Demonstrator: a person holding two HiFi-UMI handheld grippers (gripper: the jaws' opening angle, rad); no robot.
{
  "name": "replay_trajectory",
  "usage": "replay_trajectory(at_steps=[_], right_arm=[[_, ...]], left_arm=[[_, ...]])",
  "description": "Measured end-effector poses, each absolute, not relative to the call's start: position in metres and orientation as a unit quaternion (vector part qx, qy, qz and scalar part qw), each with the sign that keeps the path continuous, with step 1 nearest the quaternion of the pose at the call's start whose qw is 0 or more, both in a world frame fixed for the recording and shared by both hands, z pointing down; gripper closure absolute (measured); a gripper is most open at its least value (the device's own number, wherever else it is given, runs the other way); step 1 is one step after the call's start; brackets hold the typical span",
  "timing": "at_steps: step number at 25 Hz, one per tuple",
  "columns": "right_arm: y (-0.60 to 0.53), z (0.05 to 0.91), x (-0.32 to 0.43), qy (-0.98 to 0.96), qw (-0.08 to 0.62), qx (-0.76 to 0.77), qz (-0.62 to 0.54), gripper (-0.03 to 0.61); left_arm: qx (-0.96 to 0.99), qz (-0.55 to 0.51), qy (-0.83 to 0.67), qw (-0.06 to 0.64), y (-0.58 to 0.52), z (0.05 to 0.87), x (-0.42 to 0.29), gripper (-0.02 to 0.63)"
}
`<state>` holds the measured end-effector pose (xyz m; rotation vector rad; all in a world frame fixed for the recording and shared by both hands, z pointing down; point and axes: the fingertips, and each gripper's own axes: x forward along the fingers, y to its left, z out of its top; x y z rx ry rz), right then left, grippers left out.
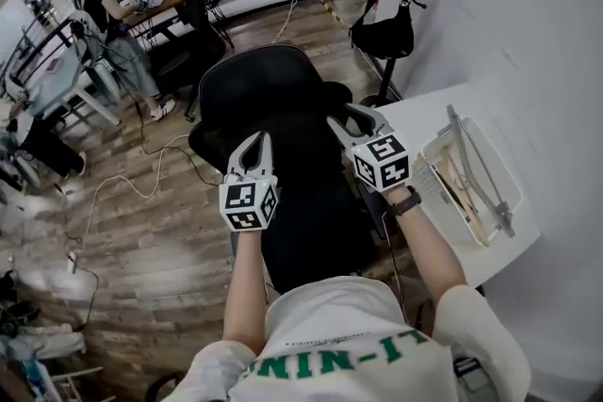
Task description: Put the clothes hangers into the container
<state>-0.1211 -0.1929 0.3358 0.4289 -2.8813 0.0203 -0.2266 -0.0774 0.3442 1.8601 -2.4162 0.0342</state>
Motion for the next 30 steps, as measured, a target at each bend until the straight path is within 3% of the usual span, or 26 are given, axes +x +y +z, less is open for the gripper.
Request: replay_trajectory(at_steps=[3, 9, 30], right_arm=[[-0.168, 0.337, -0.158, -0.987, 0.096, 0.129, 0.005, 0.427], [-0.141, 0.337, -0.194, -0.987, 0.059, 0.150, 0.017, 0.560], [-0.142, 0.352, -0.171, -0.981, 0.067, 0.179, 0.034, 0.563]], left_arm=[[0.572, 0.008, -0.819, 0.043, -0.047, 0.348, -0.259, 0.601], [0.539, 0.018, -0.841, 0.036, -0.011, 0.349, -0.288, 0.601], [0.558, 0.013, -0.829, 0.040, -0.020, 0.354, -0.276, 0.601]])
